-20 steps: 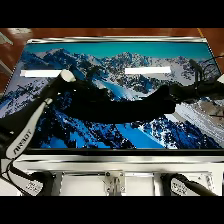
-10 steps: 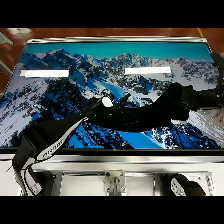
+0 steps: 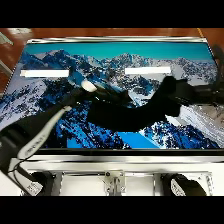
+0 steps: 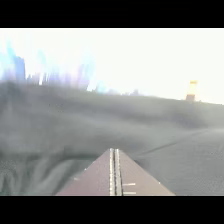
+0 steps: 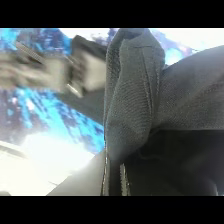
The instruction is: Fold the shirts.
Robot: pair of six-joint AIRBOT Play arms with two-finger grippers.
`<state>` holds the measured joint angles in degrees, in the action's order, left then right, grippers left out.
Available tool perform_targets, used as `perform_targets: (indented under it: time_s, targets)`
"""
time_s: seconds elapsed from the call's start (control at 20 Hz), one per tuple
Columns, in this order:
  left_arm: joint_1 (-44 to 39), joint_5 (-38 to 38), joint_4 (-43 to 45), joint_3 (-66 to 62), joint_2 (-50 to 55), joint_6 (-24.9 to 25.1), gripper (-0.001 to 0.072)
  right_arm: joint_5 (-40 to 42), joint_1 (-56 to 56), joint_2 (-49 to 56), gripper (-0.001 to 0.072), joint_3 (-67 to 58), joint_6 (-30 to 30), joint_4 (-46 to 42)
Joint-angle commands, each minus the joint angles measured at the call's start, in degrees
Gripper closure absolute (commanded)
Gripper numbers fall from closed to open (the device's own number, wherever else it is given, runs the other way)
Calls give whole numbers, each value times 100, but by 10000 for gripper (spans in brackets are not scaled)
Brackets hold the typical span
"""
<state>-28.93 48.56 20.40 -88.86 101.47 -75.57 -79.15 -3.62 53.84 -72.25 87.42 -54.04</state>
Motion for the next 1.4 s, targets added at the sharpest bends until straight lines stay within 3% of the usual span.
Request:
perform_targets:
  time_s: [0.0,0.35,0.55,0.6,0.7,0.75,0.8,0.9,1.0,1.1,1.25,1.3,1.35]
  targets:
    - [1086,4,-35,-2,-1147,166,670,979,1139,483,647,0,155,-94]
    - [2938,52,-35,-2,-3595,164,669,3215,3405,2855,647,0,155,17]
    - [3239,520,39,0,-4520,166,670,4308,3945,4068,635,-2,149,1224]
    - [3235,658,105,0,-4642,164,670,4472,3987,4229,585,-2,127,1561]
    - [3235,1027,122,0,-4765,164,669,4850,3974,4350,146,-2,48,2157]
    - [3233,1174,122,0,-4767,164,669,5097,3928,4312,85,-7,-63,2280]
    - [3200,1261,221,4,-4758,164,669,5180,3838,4234,85,-7,-116,2363]
    - [3134,1263,461,76,-4756,160,669,4728,3510,3926,86,-7,-247,2262]
    - [3141,1263,472,208,-4758,160,669,3641,3056,3488,86,-7,-411,1510]
    - [3141,1261,474,332,-4750,162,669,2378,2557,3029,86,-7,-286,-249]
    - [3141,1263,538,461,-4750,160,669,372,1871,2677,86,57,293,-3620]
    - [3141,1263,540,466,-4750,160,669,-101,1554,2682,85,256,144,-3915]
    - [3141,1263,540,466,-4752,160,669,-236,1207,2682,84,564,-55,-3591]
